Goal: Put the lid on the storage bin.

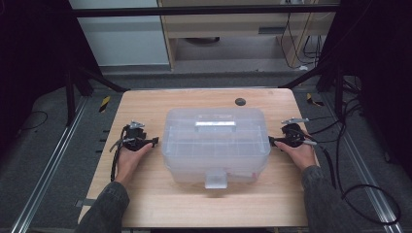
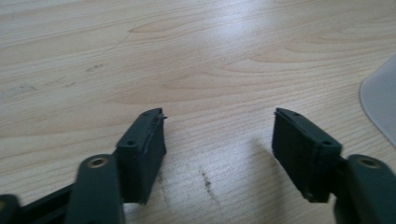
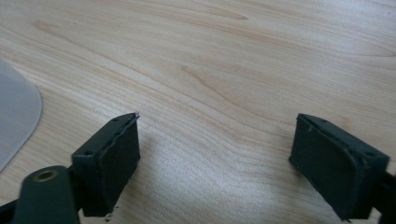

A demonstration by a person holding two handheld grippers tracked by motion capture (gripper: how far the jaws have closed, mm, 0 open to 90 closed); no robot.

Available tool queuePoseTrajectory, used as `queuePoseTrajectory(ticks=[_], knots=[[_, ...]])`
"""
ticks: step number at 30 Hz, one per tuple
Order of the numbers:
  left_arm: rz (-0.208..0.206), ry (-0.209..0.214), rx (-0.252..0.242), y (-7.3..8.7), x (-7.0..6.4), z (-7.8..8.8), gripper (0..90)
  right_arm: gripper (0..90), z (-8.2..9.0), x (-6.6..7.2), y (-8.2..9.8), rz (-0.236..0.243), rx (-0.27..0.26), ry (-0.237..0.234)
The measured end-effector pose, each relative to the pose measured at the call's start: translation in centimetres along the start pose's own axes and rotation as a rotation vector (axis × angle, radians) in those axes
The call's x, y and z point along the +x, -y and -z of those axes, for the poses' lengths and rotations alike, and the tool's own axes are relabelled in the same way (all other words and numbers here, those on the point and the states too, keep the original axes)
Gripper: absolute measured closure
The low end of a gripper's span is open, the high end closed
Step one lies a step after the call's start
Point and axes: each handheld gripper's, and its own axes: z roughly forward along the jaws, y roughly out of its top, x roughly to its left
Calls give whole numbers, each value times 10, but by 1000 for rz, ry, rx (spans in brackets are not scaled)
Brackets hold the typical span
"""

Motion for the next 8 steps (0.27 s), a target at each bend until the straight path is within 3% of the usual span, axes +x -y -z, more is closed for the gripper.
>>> queuePoseTrajectory(ticks=[2,6,8], knots=[[0,1,-14,2,-2,-1,227,90,-1,2,4,-6,-25,21],[-68,-47,26,1,-11,-5,138,2,-4,5,3,-62,-1,73],[-45,-66,55,1,-13,-6,22,2,-4,6,3,-70,0,80]])
